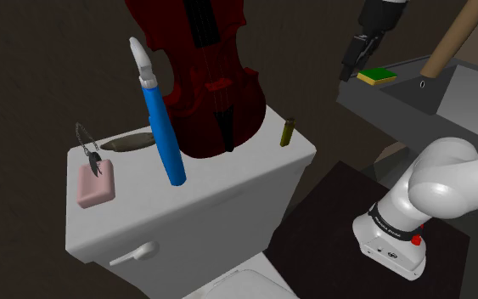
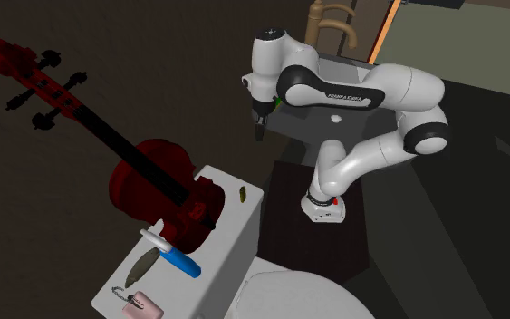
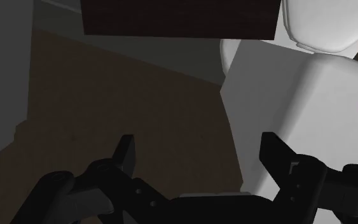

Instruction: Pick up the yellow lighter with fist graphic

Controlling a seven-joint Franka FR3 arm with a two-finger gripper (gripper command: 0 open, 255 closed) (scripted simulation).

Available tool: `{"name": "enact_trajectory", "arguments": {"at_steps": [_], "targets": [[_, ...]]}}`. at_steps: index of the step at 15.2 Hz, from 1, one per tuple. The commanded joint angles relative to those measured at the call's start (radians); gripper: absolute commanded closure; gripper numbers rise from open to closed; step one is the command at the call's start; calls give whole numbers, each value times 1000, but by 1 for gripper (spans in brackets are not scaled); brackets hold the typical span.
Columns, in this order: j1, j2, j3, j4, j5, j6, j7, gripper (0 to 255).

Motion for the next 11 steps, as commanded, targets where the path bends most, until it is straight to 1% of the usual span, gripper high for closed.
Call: {"name": "enact_trajectory", "arguments": {"at_steps": [1,6,11], "targets": [[0,0,0,0,0,0,0,0],[32,41,99,5,89,23,111,0],[60,107,198,36,170,55,220,0]]}}
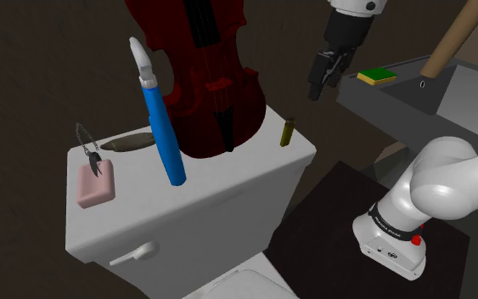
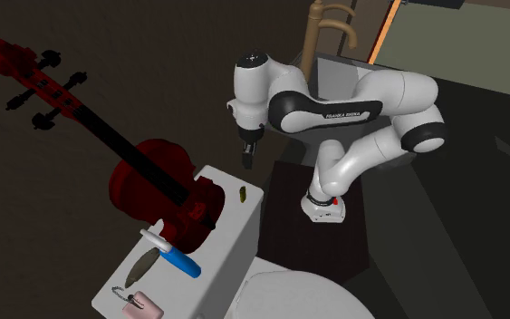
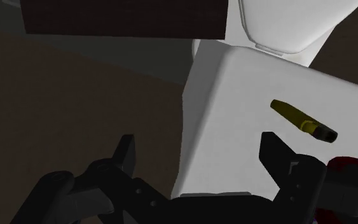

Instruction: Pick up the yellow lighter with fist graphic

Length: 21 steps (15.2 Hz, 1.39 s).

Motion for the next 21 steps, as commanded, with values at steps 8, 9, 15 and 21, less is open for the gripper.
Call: {"name": "enact_trajectory", "arguments": {"at_steps": [8,9,15,21], "targets": [[35,144,166,90,107,63,183,0],[37,141,167,74,109,76,182,0],[43,127,179,-24,121,160,173,0],[43,129,181,-21,122,161,175,255]]}}
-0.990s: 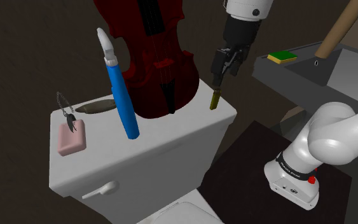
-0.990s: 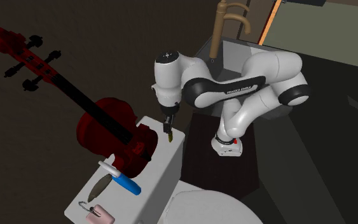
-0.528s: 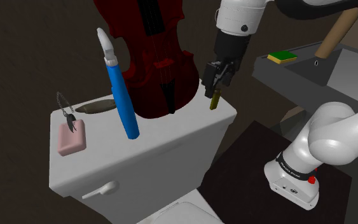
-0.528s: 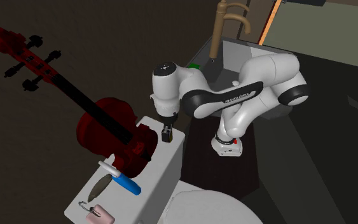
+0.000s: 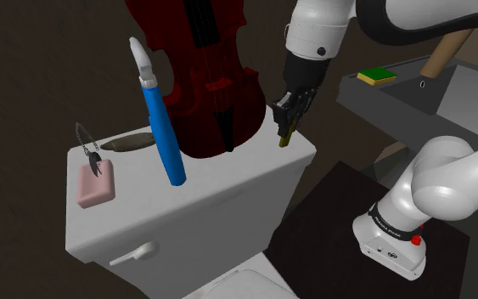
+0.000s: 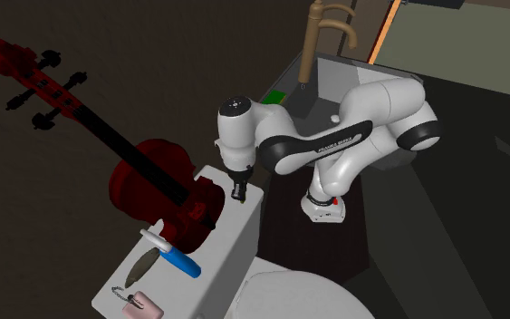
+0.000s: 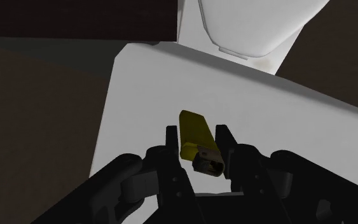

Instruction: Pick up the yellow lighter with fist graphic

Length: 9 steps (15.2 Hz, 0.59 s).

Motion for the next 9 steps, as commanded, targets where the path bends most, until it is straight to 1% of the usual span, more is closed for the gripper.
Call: {"name": "enact_trajectory", "arguments": {"at_steps": [1,6,9], "targets": [[0,0,0,-1,0,0,0,255],[0,-2,-2,-3,0,-1,-2,255],[-3,3,-8,41,-6,-39,2,255]]}}
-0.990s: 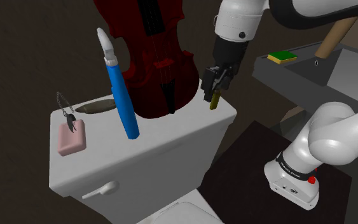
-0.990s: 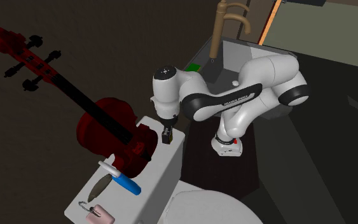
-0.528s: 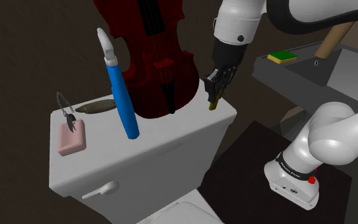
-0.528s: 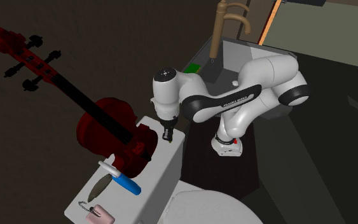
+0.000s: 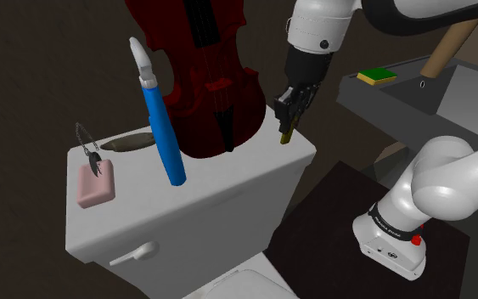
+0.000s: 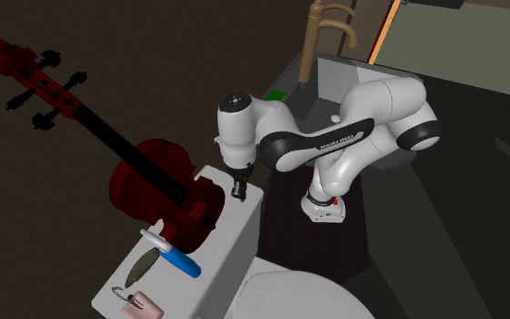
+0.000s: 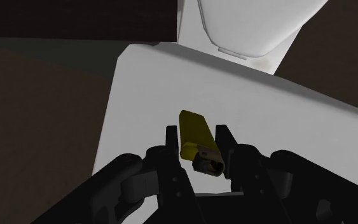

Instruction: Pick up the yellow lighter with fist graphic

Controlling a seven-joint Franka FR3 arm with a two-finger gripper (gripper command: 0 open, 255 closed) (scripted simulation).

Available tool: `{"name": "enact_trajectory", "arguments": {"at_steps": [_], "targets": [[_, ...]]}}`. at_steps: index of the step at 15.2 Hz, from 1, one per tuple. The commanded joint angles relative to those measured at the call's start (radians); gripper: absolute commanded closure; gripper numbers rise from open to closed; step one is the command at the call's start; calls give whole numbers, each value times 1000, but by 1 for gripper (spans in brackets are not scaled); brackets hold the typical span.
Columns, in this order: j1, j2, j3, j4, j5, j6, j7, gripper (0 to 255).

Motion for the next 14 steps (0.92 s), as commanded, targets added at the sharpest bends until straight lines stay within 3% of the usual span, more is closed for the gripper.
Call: {"name": "enact_trajectory", "arguments": {"at_steps": [1,14], "targets": [[-3,5,-5,30,-5,-25,1,255],[-14,44,-21,208,-25,-166,17,255]]}}
